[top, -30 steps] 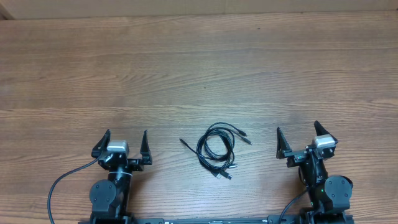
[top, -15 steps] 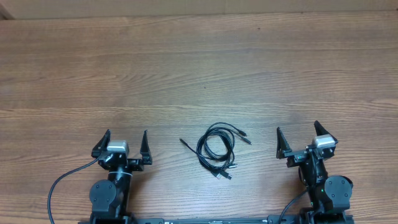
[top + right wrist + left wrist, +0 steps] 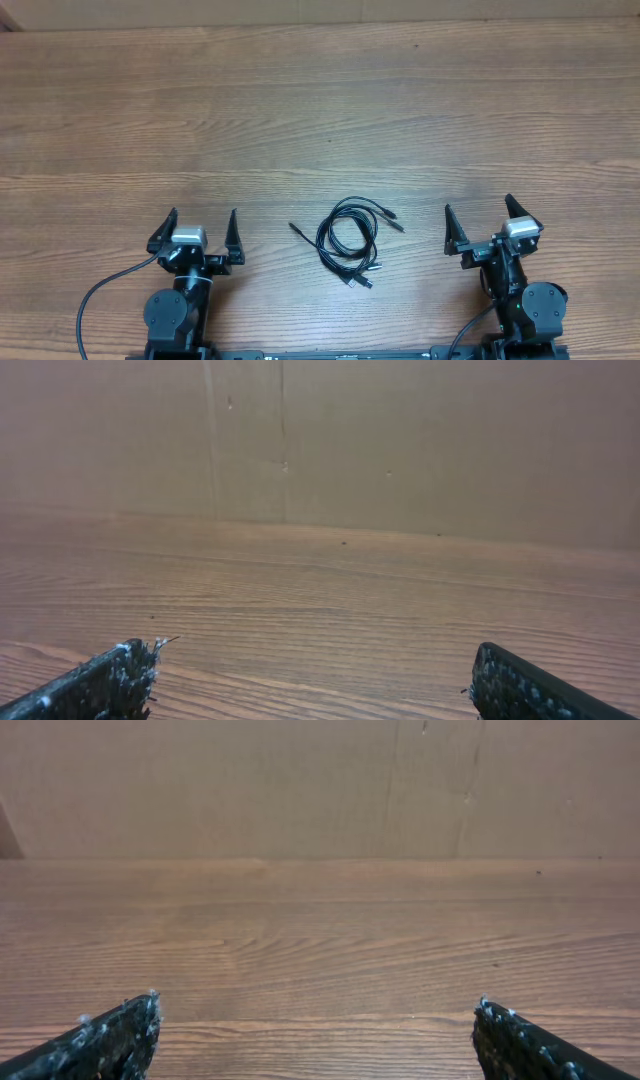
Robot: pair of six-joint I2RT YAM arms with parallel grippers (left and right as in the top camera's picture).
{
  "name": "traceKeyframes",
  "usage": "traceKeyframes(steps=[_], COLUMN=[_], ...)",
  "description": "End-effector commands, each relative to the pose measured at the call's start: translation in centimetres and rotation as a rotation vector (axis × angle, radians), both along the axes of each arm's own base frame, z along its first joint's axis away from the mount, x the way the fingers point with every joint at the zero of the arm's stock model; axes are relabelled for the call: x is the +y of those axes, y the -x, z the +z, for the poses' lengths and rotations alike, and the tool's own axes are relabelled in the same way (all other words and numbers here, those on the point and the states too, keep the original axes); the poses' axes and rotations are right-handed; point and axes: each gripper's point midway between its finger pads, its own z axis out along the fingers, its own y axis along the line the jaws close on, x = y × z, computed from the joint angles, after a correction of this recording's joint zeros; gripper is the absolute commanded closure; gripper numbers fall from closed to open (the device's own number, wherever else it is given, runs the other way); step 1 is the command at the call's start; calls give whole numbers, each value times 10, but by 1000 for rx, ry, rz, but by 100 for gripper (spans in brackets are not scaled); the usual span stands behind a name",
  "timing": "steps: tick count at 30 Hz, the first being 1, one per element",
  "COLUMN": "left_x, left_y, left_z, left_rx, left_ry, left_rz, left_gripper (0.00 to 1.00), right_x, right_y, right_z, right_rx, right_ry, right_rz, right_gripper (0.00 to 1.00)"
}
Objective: Untangle cables
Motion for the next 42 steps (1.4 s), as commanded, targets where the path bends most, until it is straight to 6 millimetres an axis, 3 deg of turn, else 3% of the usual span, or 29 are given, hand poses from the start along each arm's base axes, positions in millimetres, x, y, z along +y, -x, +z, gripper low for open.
traceKeyframes(steps=[1,17,37,42], left_x=[1,-8,-65,-89], left_y=[1,19,-24,-26], left_z=[8,59,89,85], left_rx=[-26,58,518,573], left_ry=[26,-14,-133,-202], left_rz=[2,-53,-446,-557], left_gripper=[0,0,0,0], right_x=[0,0,0,0], right_y=[0,0,0,0], right_z=[-1,-1,-1,-1], right_rx=[-6,-6,-6,-6], right_ry=[-3,-3,-3,-3], right_rz=[-2,-2,-1,-1], right_gripper=[0,0,0,0])
